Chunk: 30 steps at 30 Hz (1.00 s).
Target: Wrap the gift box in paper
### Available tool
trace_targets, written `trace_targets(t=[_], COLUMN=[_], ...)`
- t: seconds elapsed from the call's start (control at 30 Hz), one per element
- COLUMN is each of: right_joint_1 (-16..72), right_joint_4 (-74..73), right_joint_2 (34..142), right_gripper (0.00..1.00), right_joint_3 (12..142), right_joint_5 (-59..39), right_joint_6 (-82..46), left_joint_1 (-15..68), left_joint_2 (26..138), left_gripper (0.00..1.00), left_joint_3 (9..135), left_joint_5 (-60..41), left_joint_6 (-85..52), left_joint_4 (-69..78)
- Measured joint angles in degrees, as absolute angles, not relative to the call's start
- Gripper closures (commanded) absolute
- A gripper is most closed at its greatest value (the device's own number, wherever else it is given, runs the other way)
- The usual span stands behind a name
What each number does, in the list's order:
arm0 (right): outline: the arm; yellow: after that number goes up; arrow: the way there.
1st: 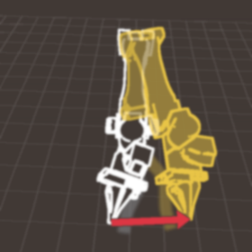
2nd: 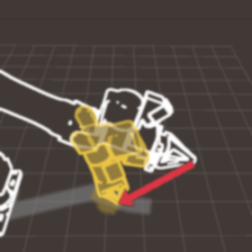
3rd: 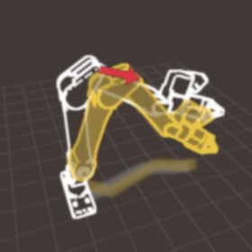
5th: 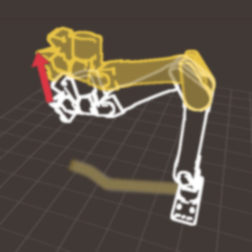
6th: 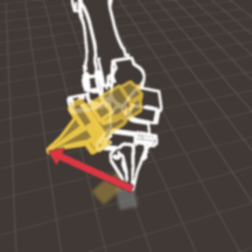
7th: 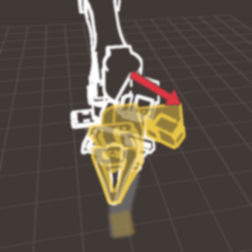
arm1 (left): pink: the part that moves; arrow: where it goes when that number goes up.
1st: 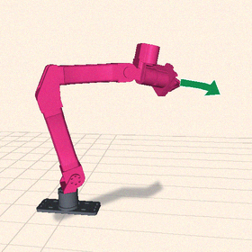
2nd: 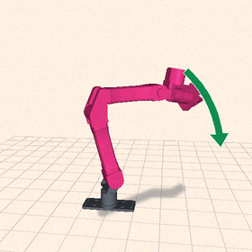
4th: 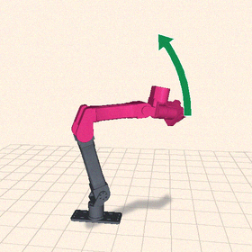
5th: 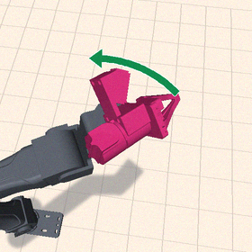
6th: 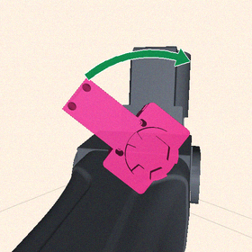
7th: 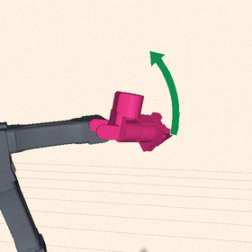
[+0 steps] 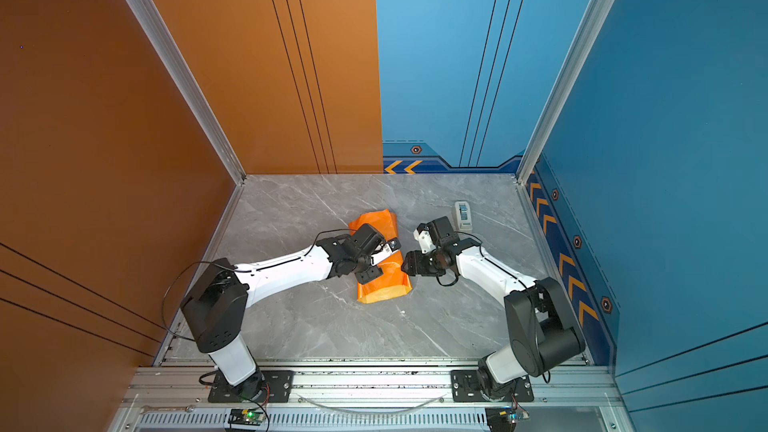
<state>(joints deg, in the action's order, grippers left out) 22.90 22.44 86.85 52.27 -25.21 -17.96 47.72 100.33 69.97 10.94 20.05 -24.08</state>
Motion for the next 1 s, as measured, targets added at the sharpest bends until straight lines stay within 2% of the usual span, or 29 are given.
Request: trace_targets(t=[0.2, 0.4, 0.5, 0.7, 0.77, 0.83, 0.93, 1.0], right_joint_1=[24.6, 26.5, 28.0, 29.9, 30.3, 30.6, 31.0, 31.2], right_joint_4=[21.8, 20.5, 19.2, 16.0, 14.3, 12.9, 11.8, 11.0], right_joint_2=[89.8, 92.5, 93.6, 94.4, 94.4, 94.4, 94.4, 94.4], right_gripper=[0.35, 0.42, 0.48, 0.70, 0.74, 0.73, 0.61, 0.63], right_joint_3=[53.9, 54.3, 54.3, 54.0, 53.4, 52.5, 51.4, 50.7], right_joint_5=[-24.2, -20.6, -18.6, -14.5, -13.1, -12.1, -11.4, -10.7], right_joint_6=[-14.8, -12.9, -12.5, -12.4, -12.8, -13.1, -13.7, -14.0], left_joint_1=[48.1, 48.1, 48.1, 48.1, 48.1, 48.1, 48.1, 48.1], left_joint_2=[100.7, 100.7, 100.7, 100.7, 100.7, 100.7, 100.6, 100.6], left_gripper=[0.43, 0.46, 0.46, 0.47, 0.47, 0.47, 0.47, 0.47], left_joint_3=[69.1, 68.4, 68.2, 68.1, 67.9, 67.8, 67.6, 67.5], left_joint_5=[12.3, 12.7, 12.7, 12.6, 12.6, 12.6, 12.6, 12.6], left_joint_6=[20.4, 20.3, 20.1, 20.1, 20.1, 19.9, 19.9, 19.9], left_joint_4=[-22.5, -20.6, -20.3, -19.6, -19.2, -18.9, -18.5, -18.2])
